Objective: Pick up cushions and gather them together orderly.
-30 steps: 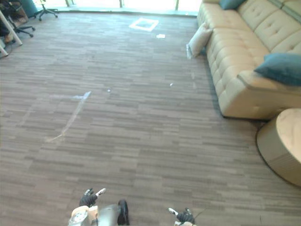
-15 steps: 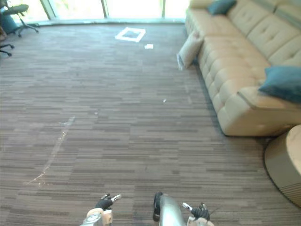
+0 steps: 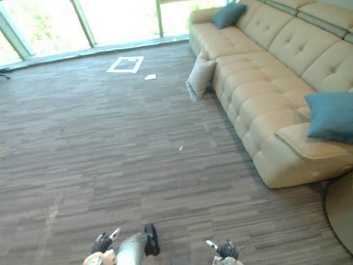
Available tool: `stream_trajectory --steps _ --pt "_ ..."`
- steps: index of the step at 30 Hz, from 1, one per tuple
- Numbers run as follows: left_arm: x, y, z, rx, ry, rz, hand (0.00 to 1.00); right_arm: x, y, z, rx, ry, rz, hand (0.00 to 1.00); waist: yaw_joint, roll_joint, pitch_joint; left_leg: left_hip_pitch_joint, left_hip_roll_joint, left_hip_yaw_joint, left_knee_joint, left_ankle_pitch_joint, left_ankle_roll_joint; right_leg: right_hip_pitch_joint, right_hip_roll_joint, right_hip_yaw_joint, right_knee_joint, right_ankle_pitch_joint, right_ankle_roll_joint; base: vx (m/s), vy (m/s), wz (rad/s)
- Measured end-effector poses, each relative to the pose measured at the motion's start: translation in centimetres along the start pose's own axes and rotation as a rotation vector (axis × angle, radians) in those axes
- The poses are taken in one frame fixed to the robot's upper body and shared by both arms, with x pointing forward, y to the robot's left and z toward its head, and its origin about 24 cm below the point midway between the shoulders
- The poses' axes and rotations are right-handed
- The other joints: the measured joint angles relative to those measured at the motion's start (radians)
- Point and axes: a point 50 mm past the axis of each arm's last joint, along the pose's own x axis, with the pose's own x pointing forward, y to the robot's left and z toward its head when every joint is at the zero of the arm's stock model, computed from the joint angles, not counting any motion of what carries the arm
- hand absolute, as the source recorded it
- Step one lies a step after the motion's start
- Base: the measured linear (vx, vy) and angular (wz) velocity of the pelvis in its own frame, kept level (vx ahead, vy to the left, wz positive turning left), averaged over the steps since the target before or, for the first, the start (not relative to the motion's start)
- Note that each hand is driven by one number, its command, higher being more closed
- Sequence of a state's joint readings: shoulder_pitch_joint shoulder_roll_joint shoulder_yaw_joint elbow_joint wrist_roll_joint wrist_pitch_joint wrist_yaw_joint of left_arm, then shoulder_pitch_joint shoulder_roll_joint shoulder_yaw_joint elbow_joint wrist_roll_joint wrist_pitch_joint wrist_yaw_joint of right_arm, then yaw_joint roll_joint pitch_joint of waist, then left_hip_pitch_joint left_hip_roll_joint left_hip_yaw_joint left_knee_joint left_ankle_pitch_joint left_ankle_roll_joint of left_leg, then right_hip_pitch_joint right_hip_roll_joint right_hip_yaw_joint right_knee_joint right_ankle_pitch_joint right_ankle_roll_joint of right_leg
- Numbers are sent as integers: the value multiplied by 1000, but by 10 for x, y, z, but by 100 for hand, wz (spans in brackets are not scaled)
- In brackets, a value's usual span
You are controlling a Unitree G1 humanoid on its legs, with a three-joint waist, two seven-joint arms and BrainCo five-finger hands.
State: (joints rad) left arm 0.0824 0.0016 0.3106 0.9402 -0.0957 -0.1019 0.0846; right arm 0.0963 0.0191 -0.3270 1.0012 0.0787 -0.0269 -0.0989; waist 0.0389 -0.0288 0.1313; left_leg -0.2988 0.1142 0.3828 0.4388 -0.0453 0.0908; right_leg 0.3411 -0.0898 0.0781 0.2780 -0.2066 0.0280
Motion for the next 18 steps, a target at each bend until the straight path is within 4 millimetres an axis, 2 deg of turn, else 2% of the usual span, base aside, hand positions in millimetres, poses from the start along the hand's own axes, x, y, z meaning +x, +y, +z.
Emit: stream_trajectory --steps 1,2,3,4,5,6,7,8,9,10,11,12,13,14,15,16,17,18 --pt "0 6 -2 20 13 10 0 0 4 -2 32 10 -1 0 2 -18 1 16 -22 4 46 -40 3 -32 1 0 121 77 15 732 313 13" --pt "0 8 -4 25 20 15 0 -1 1 -5 37 16 -10 0 0 -27 -5 39 -43 -6 24 -49 -3 -54 -3 5 191 109 45 643 285 14" --pt "-1 6 -8 46 35 4 0 -2 -12 -10 39 25 -40 0 -8 -15 -24 150 -74 -27 -101 -123 -36 -161 -1 20 458 244 170 733 245 30" --pt "1 11 -6 72 40 12 0 -2 -8 -8 32 17 -27 0 -9 -46 -18 218 -120 -35 -115 -154 -37 -273 -38 23 695 209 166 607 174 26" --pt "1 11 -6 72 42 11 0 -1 -7 -6 29 10 -25 0 -9 -48 -14 241 -124 -34 -119 -165 -38 -306 -47 16 748 185 146 602 72 10" --pt "2 5 -6 65 48 1 0 0 -8 1 20 -17 -21 0 -8 -36 -4 311 -117 -33 -131 -202 -39 -388 -52 -8 841 119 87 563 29 -20" --pt "-2 -4 -17 58 89 -18 0 0 -9 14 18 -78 -19 0 -18 19 11 421 -86 -38 -179 -249 -59 -519 -31 -62 867 28 46 660 33 -13" --pt "-3 -7 -19 67 96 -31 0 0 -10 21 20 -108 -17 0 -32 35 8 472 -72 -48 -209 -264 -69 -587 -22 -94 830 -7 51 555 22 10" --pt "-3 -9 -20 74 96 -38 0 0 -9 23 21 -119 -15 0 -37 40 7 500 -68 -56 -226 -269 -74 -621 -20 -109 800 -23 52 466 -26 35" --pt "-2 -11 -17 76 90 -45 0 0 -9 27 22 -135 -13 0 -44 42 7 566 -62 -68 -260 -279 -66 -679 -21 -136 709 -49 33 780 -137 64" --pt "-2 -16 -15 76 83 -59 0 0 -12 28 19 -141 -21 0 -53 34 4 622 -49 -92 -294 -294 -64 -726 -22 -173 519 -36 23 807 -188 73" --pt "-2 -18 -14 74 81 -63 0 0 -13 28 18 -140 -22 0 -56 28 4 638 -46 -101 -305 -300 -67 -733 -22 -181 439 -20 23 864 -296 115" --pt "-1 -20 -14 82 80 -71 0 -1 -18 17 18 -103 -36 0 -65 5 2 695 -47 -171 -340 -315 -83 -738 -18 -169 260 148 -9 616 -246 88" --pt "-3 -25 -18 70 99 -80 0 0 -27 17 3 -90 -58 0 -60 34 -8 717 -14 -189 -345 -307 -96 -735 -6 -187 310 98 -30 760 -281 70" --pt "-4 -28 -20 62 104 -87 0 0 -31 16 -4 -81 -68 0 -53 47 -14 717 -3 -202 -340 -279 -109 -737 4 -191 334 66 -42 730 -273 13" --pt "-5 -31 -21 57 103 -91 0 0 -32 15 -3 -74 -73 0 -55 52 -12 714 4 -224 -303 -239 -131 -738 -1 -197 391 -1 -51 836 -333 16" --pt "-6 -34 -23 58 111 -97 0 1 -33 17 -7 -79 -78 0 -65 65 -12 686 29 -259 -201 -204 -158 -709 3 -224 416 -59 -73 685 -300 27" --pt "-6 -34 -23 57 110 -98 0 1 -33 18 -8 -79 -78 0 -74 73 -13 644 47 -275 -102 -185 -188 -683 8 -239 408 -80 -78 650 -291 37"
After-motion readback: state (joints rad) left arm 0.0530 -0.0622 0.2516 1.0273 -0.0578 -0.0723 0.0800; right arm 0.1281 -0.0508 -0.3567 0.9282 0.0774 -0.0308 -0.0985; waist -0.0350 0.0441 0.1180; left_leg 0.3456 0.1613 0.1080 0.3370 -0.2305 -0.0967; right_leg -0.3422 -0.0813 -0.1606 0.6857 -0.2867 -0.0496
